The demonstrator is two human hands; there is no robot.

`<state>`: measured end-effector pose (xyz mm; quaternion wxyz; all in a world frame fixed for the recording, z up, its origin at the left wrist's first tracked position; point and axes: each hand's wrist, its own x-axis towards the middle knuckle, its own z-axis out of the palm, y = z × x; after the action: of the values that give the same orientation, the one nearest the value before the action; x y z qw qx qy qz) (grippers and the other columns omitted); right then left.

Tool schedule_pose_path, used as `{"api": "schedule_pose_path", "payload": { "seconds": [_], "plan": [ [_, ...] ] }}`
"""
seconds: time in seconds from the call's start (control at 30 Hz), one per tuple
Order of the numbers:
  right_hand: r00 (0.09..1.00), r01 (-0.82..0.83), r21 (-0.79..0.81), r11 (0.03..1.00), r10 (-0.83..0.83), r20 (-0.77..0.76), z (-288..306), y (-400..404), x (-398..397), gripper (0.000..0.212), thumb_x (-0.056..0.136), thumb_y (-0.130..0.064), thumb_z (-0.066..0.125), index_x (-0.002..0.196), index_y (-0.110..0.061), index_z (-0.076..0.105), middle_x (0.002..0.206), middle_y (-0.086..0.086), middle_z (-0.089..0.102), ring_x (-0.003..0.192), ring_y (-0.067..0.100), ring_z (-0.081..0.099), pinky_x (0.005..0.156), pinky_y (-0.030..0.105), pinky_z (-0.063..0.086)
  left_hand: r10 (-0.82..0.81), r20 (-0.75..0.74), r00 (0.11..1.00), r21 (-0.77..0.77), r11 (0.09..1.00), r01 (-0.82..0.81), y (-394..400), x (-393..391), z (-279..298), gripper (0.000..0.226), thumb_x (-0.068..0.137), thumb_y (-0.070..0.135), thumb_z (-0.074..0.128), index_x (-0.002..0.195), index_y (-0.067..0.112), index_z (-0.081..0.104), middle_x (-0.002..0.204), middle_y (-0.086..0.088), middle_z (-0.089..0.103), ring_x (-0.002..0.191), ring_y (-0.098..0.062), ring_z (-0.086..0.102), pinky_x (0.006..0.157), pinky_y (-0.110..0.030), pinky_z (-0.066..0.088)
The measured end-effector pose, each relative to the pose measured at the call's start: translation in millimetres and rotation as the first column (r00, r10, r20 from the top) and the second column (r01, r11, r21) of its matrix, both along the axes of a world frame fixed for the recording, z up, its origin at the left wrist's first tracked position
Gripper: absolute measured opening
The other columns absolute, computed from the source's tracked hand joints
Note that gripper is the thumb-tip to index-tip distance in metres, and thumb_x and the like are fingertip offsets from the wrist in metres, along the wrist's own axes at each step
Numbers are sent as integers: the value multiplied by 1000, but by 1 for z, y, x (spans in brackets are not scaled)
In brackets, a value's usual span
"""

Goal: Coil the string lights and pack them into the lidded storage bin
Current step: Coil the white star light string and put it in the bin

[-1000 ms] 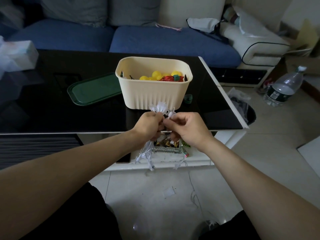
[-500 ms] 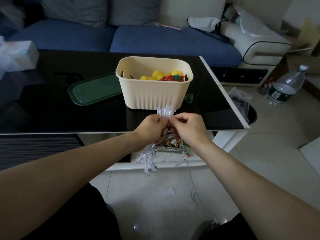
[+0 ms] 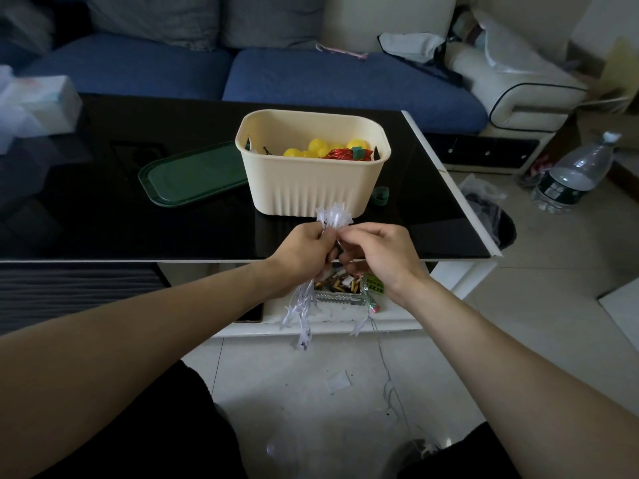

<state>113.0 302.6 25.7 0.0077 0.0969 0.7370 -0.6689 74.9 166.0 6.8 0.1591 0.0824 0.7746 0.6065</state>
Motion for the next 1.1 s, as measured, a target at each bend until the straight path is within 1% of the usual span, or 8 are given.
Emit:
{"api": "schedule_pose_path", "payload": {
  "seconds": [0.17, 0.33, 0.57, 0.67, 0.77, 0.87, 1.0, 1.1],
  "plan": [
    [980, -188, 146, 971, 196, -43, -1, -3, 1, 44, 87, 5, 60, 105, -33, 75, 93, 10, 75, 82, 33, 69, 80, 53, 57, 94, 106, 990, 84, 991, -104, -3, -6, -2, 29, 103, 9, 35, 76, 7, 46, 60, -6, 40, 44, -16, 35, 44, -25, 31],
    [901, -403, 387, 829, 433, 10, -13, -7, 0, 69, 91, -3, 65, 150, -30, 42, 88, -4, 67, 70, 15, 65, 73, 38, 58, 219, 165, 962, 117, 964, -240, -7, -13, -4, 29, 99, 12, 37, 73, 7, 49, 47, 3, 39, 42, -15, 32, 45, -26, 28],
    [963, -221, 450, 865, 265, -37, -14, -3, -5, 25, 88, -14, 74, 100, -22, 53, 75, 0, 72, 64, 15, 70, 65, 33, 56, 295, 91, 951, 140, 942, -305, -8, -19, -4, 28, 101, 14, 34, 79, 13, 51, 57, 2, 42, 48, -13, 40, 47, -27, 35],
    [941, -325, 548, 771, 318, 111, -14, 10, -5, 16, 86, -25, 78, 85, -21, 63, 68, -5, 68, 61, 8, 63, 61, 27, 50, 379, 141, 915, 185, 897, -400, -17, -25, 0, 29, 104, 14, 32, 83, 12, 51, 63, -4, 50, 51, -16, 51, 50, -31, 46],
    [869, -493, 439, 751, 410, 276, -16, 21, -3, 13, 88, -22, 77, 83, -17, 67, 74, -2, 67, 65, 7, 61, 65, 28, 51, 387, 249, 888, 309, 837, -451, -24, -29, 8, 28, 107, 16, 29, 87, 9, 48, 73, -11, 62, 59, -24, 64, 65, -39, 57],
    [801, -561, 196, 804, 469, 372, -17, 25, 0, 17, 93, -24, 71, 85, -11, 64, 71, 7, 61, 63, 17, 65, 74, 40, 60, 293, 284, 913, 422, 817, -393, -24, -25, 17, 25, 106, 14, 26, 89, 9, 43, 73, -15, 63, 65, -32, 67, 72, -45, 58],
    [801, -567, 234, 790, 463, 380, -15, 27, 0, 48, 81, -59, 65, 77, -11, 63, 64, 2, 53, 59, 17, 55, 78, 41, 59, 238, 353, 905, 507, 764, -399, -29, -26, 21, 26, 105, 14, 29, 84, 10, 44, 63, -12, 56, 60, -33, 65, 63, -45, 61],
    [833, -522, 262, 812, 419, 362, -14, 37, -3, 52, 89, -58, 59, 73, -8, 62, 66, 5, 59, 68, 21, 59, 80, 40, 57, 228, 373, 899, 508, 761, -404, -32, -29, 19, 31, 105, 15, 32, 77, 13, 44, 56, -5, 45, 46, -26, 53, 52, -35, 56]
  ]
}}
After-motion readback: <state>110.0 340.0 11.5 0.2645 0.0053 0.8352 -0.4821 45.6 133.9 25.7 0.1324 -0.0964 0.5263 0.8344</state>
